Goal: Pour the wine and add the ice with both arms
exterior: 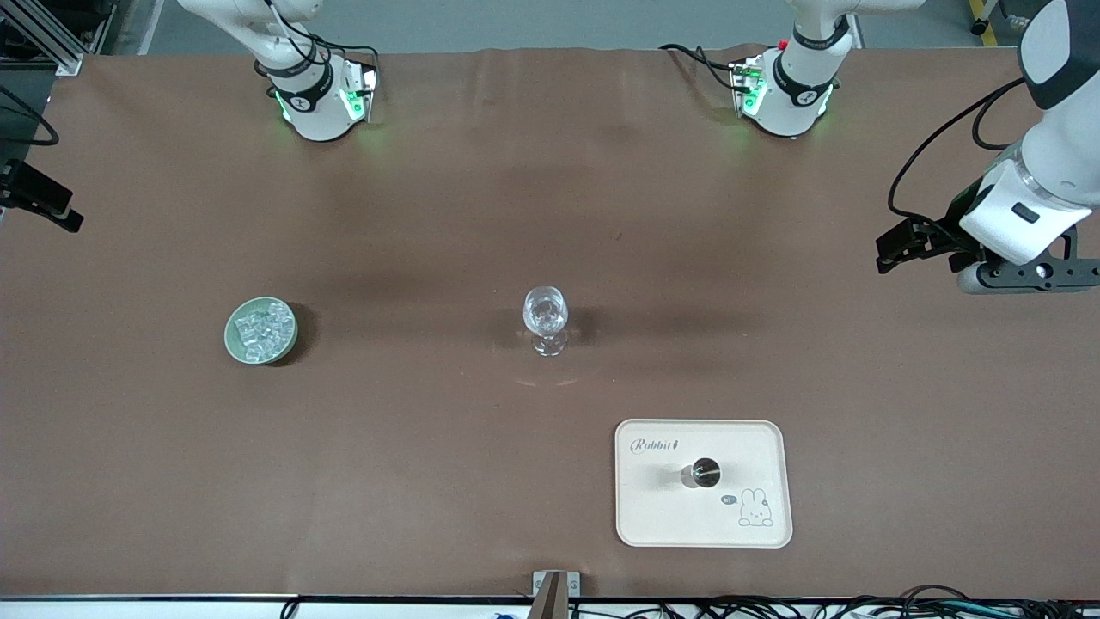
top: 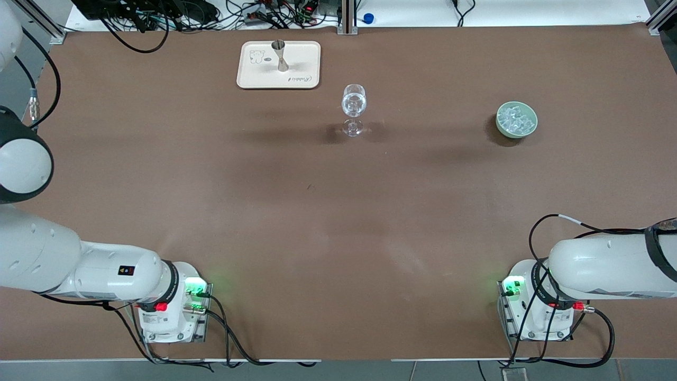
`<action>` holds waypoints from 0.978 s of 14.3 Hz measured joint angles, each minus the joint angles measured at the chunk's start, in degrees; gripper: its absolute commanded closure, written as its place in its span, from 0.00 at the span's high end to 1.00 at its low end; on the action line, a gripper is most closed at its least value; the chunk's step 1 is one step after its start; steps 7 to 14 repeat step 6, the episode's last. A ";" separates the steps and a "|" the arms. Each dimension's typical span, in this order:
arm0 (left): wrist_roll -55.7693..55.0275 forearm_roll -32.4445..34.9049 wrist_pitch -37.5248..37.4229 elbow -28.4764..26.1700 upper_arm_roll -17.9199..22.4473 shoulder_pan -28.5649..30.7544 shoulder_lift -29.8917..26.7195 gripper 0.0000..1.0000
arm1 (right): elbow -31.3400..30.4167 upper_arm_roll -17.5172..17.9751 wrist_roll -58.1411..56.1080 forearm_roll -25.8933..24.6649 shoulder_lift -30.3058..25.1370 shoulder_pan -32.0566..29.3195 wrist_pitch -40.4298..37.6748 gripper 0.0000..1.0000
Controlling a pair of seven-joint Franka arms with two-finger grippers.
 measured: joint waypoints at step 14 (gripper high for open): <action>0.07 0.51 -0.08 0.15 -0.14 -0.21 -1.07 1.00 | -0.01 0.00 0.00 0.00 0.00 0.00 -0.02 1.00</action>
